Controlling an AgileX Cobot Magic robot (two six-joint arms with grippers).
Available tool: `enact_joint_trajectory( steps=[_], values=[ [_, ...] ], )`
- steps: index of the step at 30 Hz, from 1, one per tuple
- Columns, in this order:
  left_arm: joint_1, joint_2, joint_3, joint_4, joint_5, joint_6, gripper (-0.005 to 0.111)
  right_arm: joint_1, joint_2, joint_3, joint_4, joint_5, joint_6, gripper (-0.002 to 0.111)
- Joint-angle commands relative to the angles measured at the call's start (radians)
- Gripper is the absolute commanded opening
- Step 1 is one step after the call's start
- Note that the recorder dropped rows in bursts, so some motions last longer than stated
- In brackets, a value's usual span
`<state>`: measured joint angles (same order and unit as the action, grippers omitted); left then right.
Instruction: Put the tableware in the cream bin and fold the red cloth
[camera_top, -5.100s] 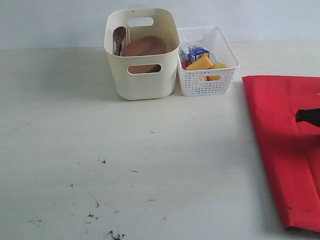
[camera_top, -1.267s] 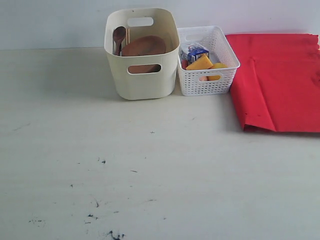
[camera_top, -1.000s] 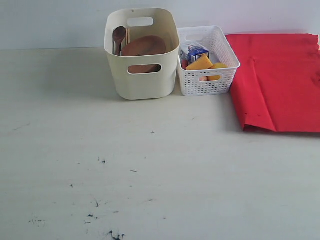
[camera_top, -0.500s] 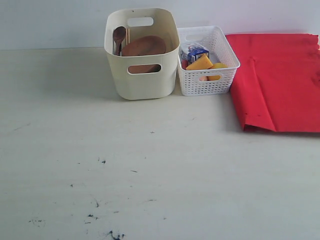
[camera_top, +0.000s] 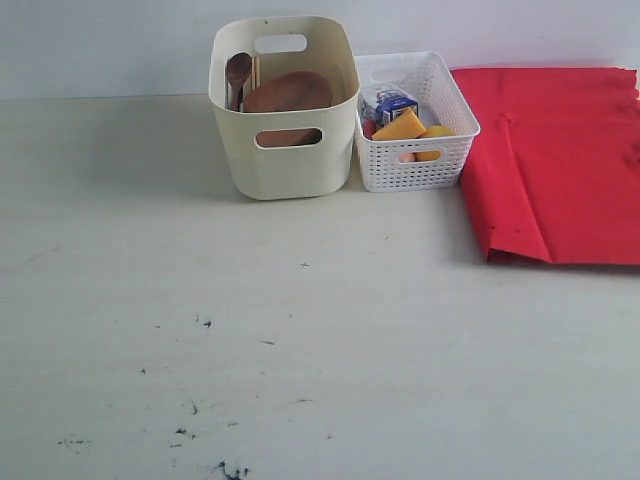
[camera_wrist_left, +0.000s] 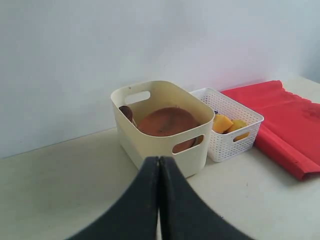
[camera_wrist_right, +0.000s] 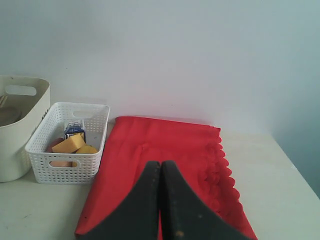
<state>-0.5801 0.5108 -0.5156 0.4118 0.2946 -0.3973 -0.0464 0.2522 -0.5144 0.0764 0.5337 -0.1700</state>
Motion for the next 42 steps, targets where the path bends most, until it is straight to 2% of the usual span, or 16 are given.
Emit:
enact_joint_trajectory(
  steps=[1, 5, 8, 20, 29, 33, 37, 42],
  values=[
    [0.001, 0.000, 0.023, -0.032, -0.013, 0.003, 0.000, -0.001, -0.004, 0.006, 0.001, -0.008, -0.002, 0.000],
    [0.006, -0.042, 0.060, -0.100, 0.002, 0.148, 0.000, -0.001, -0.005, 0.006, 0.001, -0.009, -0.002, 0.000],
    [0.050, -0.094, 0.120, -0.152, -0.018, 0.154, 0.000, -0.001, -0.005, 0.006, 0.001, -0.009, -0.002, 0.000],
    [0.345, -0.344, 0.386, -0.243, -0.059, 0.154, 0.000, -0.001, -0.005, 0.006, 0.001, -0.009, -0.002, 0.000],
    [0.505, -0.511, 0.516, -0.269, -0.059, 0.154, 0.000, -0.001, -0.005, 0.006, 0.001, -0.009, -0.002, 0.000],
    [0.553, -0.511, 0.516, -0.281, -0.033, 0.162, 0.000, -0.001, -0.005, 0.006, 0.001, -0.009, -0.002, 0.000],
    [0.574, -0.511, 0.516, -0.309, -0.019, 0.264, 0.000, -0.001, -0.005, 0.006, 0.001, -0.009, -0.002, 0.000],
    [0.592, -0.511, 0.516, -0.321, 0.005, 0.273, 0.000, -0.001, -0.005, 0.006, 0.001, -0.009, -0.002, 0.000]
  ],
)
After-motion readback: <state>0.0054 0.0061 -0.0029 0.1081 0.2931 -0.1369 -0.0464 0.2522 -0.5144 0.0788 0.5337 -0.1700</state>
